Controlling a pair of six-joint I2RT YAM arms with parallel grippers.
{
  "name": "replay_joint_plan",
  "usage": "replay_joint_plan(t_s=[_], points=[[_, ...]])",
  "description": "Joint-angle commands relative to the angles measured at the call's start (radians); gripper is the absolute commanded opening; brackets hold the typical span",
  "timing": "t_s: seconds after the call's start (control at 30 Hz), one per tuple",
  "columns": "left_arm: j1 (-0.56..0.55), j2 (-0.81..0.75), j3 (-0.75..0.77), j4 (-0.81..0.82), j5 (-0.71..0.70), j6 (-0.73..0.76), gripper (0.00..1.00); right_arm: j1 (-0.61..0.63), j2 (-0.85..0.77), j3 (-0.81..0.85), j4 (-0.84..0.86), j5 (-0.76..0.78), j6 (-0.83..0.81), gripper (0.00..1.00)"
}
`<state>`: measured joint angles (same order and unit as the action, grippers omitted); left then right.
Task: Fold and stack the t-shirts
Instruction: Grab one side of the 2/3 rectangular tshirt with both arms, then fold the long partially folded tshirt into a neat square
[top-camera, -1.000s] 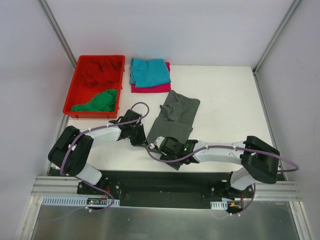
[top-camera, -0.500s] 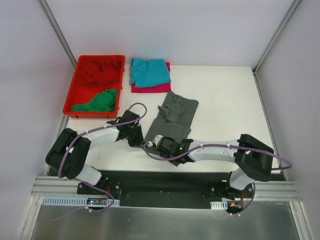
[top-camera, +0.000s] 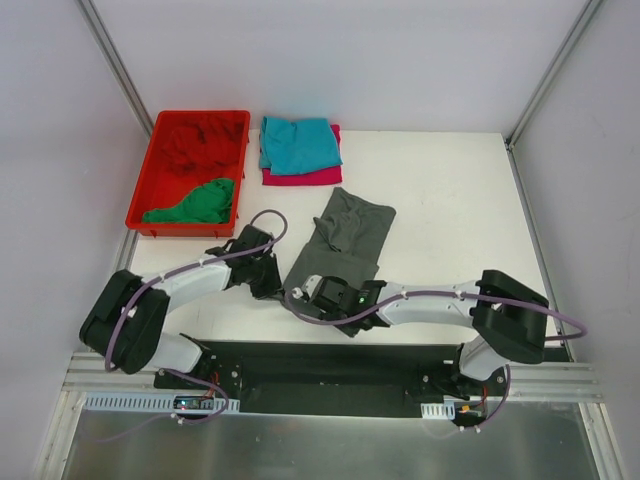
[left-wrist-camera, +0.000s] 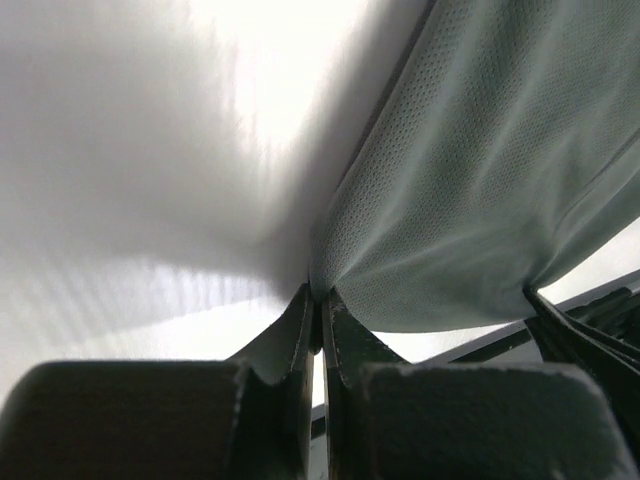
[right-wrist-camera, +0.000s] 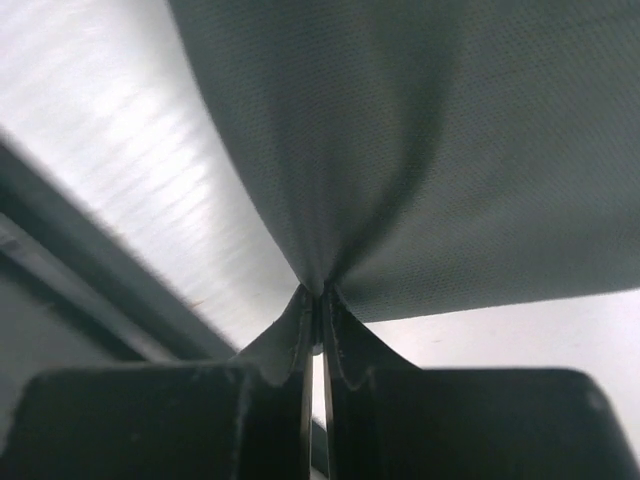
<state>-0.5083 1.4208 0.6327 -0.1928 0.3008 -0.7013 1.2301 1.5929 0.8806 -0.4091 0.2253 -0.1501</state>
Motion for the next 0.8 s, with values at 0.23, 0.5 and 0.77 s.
replay_joint_plan(t_s=[0.23, 0.5, 0.77], points=[[0.036, -0.457, -0.012, -0.348, -0.256, -0.063, 0.0, 0.072, -0.16, 0.086, 0.064, -0.593, 0.098, 0.01], [0.036, -0.629, 0.123, -0.45, -0.333, 0.003, 0.0, 0.071, -0.29, 0.115, 0.116, -0.742, 0.107, 0.01], [0.036, -0.56, 0.232, -0.419, -0.364, -0.003, 0.0, -0.033, -0.338, 0.063, 0.179, -0.71, 0.176, 0.01]])
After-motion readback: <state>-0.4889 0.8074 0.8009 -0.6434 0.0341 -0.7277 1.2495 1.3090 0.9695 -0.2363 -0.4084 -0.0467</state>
